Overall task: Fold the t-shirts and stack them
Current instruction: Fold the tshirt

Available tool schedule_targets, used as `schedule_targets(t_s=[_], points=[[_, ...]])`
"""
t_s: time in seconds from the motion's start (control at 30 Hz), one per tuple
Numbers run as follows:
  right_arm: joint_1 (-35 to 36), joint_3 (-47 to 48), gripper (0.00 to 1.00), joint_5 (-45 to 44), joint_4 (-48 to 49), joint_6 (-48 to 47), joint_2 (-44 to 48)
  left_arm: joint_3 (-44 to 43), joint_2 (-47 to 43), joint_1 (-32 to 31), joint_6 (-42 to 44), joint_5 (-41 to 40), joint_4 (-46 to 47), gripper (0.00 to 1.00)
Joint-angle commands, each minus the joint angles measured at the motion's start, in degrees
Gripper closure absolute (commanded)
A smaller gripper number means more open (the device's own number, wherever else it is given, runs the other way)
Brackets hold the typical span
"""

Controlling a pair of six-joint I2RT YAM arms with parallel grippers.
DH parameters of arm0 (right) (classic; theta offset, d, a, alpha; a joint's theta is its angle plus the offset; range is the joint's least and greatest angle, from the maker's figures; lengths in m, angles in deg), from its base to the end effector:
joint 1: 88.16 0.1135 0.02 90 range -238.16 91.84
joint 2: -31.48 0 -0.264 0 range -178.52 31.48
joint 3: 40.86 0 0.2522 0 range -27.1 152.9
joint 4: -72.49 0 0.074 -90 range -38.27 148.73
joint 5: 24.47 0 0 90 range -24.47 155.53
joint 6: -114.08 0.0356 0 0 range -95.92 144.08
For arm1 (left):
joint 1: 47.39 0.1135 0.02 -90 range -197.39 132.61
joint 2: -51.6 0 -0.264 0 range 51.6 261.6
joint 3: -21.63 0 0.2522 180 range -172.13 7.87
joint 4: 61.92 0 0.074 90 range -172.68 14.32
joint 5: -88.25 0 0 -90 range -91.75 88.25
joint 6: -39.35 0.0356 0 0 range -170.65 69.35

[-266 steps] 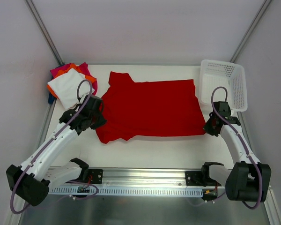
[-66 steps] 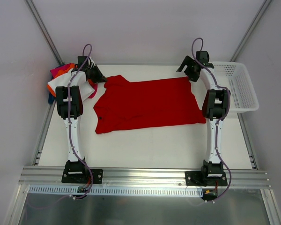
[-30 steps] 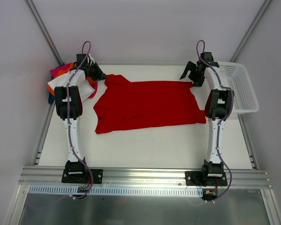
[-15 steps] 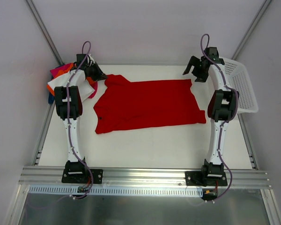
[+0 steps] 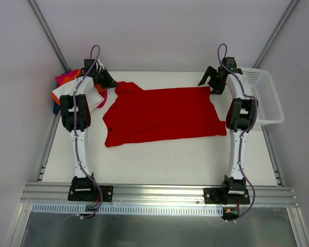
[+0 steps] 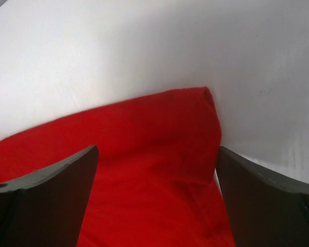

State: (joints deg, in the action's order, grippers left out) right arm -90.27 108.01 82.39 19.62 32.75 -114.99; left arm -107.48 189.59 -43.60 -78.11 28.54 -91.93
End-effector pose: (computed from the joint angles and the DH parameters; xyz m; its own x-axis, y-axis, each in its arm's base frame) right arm 0.5608 -0.0103 0.1865 -0.7845 0.1733 -0.5955 -0.0313 0.9479 0.3171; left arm 0.5469 0.0182 0.1855 -0.7102 -0.4461 -0.5446 0.0081 0.7684 -0.6399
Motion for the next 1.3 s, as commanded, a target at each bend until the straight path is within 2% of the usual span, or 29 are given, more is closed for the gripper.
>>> schedule_targets(t_s=[0.0, 0.27, 0.37, 0.4, 0.47, 0.5, 0.57, 0.6, 0.67, 0.7, 0.97, 1.27], points=[[-5.7, 1.6, 0.01, -7.0, 0.6, 3.8, -1.7, -0.6, -3.1, -0.2, -0.1, 2.6, 0.5, 1.0], [-4.8, 1.7, 0.01, -4.5, 4.0, 6.8, -4.3, -0.5, -2.9, -0.2, 0.0, 2.6, 0.5, 1.0], [-4.2, 2.2, 0.09, -4.1, 5.0, 7.1, -5.3, -0.6, -2.7, -0.2, 0.0, 2.6, 0.5, 1.0], [-4.0, 2.4, 0.2, -3.9, 5.4, 7.0, -6.1, -0.6, -2.6, -0.2, 0.0, 2.6, 0.6, 1.0], [-4.0, 3.7, 0.34, -3.6, 5.2, 7.2, -6.8, -0.7, -2.5, -0.1, 0.0, 2.6, 0.5, 1.0], [-4.0, 3.8, 0.49, -3.7, 5.2, 7.1, -6.8, -0.7, -2.3, -0.3, 0.0, 2.6, 0.5, 1.0], [-4.0, 4.0, 0.67, -3.4, 5.6, 7.2, -7.0, -0.8, -2.3, -0.1, 0.2, 2.6, 0.5, 1.0], [-4.0, 4.1, 0.82, -3.3, 5.6, 7.2, -7.1, -0.8, -2.1, -0.1, 0.1, 2.7, 0.5, 1.0], [-4.0, 4.1, 0.96, -3.3, 5.6, 7.2, -7.1, -0.8, -1.9, -0.2, 0.2, 2.7, 0.6, 1.0], [-4.0, 4.1, 0.99, -3.3, 5.5, 7.2, -7.1, -0.8, -1.9, -0.1, 0.2, 2.8, 0.5, 1.0], [-4.0, 1.8, 0.99, -2.9, 6.5, 5.9, -5.1, -0.7, -2.3, -0.1, 1.3, 2.3, 0.5, 1.0], [-4.0, -6.3, 0.99, -3.4, 8.0, 2.9, 7.1, 1.2, -9.1, -0.1, 2.7, 1.5, 0.5, 1.0]])
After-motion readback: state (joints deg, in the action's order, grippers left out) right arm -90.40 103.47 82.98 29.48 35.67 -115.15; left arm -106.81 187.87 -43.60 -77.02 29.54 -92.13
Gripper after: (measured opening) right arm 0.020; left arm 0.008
